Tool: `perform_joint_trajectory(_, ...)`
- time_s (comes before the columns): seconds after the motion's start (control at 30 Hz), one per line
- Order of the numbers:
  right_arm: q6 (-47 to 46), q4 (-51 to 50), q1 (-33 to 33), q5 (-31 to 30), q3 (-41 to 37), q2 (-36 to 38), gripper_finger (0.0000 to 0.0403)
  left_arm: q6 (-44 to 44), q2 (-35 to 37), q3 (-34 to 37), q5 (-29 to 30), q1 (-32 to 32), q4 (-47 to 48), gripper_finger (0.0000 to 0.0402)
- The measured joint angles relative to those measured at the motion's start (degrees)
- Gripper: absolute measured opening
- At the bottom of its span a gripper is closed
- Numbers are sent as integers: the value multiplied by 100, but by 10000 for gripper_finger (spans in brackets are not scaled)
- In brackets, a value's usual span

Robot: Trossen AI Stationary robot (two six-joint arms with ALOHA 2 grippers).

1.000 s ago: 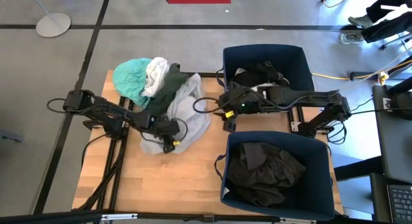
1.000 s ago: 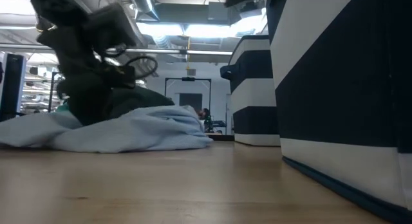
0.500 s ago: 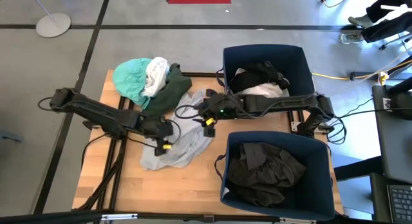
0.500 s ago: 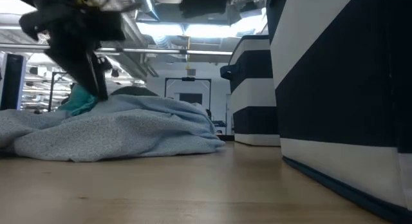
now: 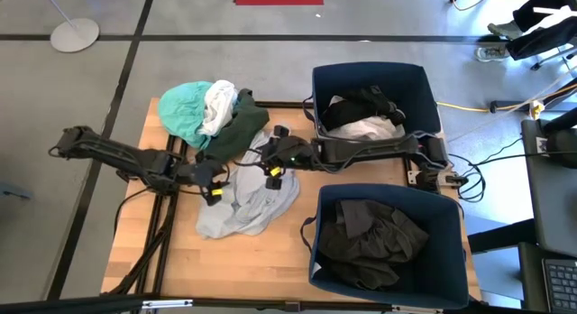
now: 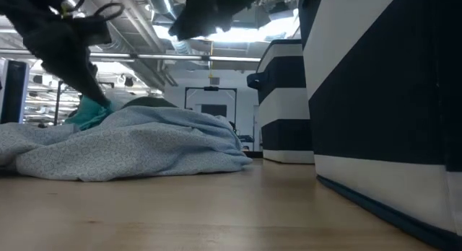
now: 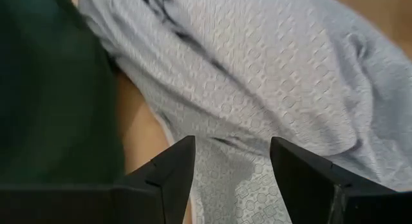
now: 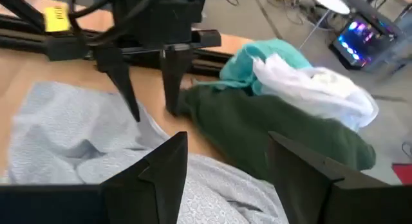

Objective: Sort clothes
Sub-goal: Put the blue patient gown into the bottom blue laundry organizer

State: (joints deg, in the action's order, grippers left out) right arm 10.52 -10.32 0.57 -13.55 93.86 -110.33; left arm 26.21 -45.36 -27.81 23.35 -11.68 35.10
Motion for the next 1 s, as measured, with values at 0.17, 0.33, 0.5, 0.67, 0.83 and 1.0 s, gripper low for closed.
perform_joint_trajectory(0.17, -737, -72, -145, 280, 19, -285, 244, 284, -11, 344, -4, 7, -414, 193)
perform_joint_trajectory(0.33, -1168, -347, -186, 815, 39, -593, 300, 472, -14, 517, -4, 7, -532, 193)
perform_joint_trajectory(0.5, -872, -710, -165, 1508, 39, -840, 324, 721, -28, 826, -9, 8, -979, 193)
perform_joint_trajectory(0.67, -622, -938, -165, 1721, 39, -1052, 326, 835, -27, 1143, -24, 7, -1565, 193)
perform_joint_trajectory(0.83, -541, -917, -171, 1721, 39, -1309, 326, 892, -27, 1394, -24, 7, -2027, 193)
perform_joint_trajectory(1.0, -484, -885, -169, 1674, 39, -1573, 326, 953, -27, 1821, -24, 7, -2977, 193)
